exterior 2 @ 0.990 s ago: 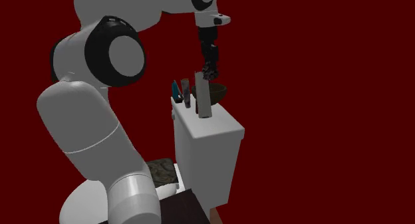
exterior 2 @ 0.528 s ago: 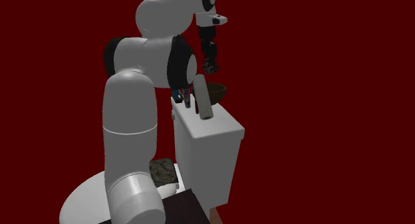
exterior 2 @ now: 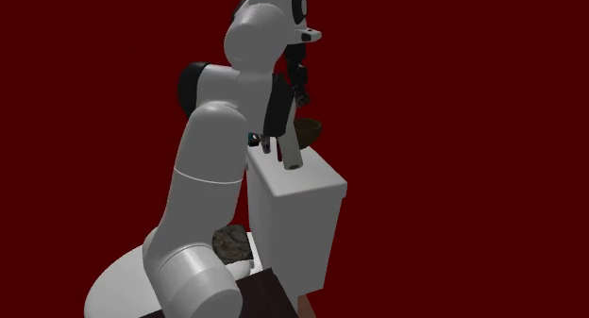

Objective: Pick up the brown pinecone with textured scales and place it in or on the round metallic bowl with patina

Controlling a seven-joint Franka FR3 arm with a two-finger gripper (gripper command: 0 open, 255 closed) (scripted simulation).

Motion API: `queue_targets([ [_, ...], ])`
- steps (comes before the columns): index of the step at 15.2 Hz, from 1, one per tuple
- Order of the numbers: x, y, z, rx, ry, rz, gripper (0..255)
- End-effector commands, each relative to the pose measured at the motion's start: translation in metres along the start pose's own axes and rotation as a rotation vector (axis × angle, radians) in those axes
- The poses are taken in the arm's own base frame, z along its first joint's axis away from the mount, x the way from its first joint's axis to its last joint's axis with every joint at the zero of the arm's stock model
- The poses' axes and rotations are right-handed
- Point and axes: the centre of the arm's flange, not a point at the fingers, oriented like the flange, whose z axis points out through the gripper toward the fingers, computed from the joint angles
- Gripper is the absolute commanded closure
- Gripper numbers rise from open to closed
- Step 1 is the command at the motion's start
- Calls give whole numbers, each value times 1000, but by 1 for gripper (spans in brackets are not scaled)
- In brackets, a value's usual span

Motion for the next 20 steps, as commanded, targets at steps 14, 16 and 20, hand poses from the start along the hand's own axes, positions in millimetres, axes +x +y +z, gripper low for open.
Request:
queue_targets([
  [14, -7, 7, 61, 1, 0, 1, 255],
  [16, -7, 7, 61, 1, 0, 1, 255],
  [20, -7, 7, 61, 1, 0, 1, 0],
])
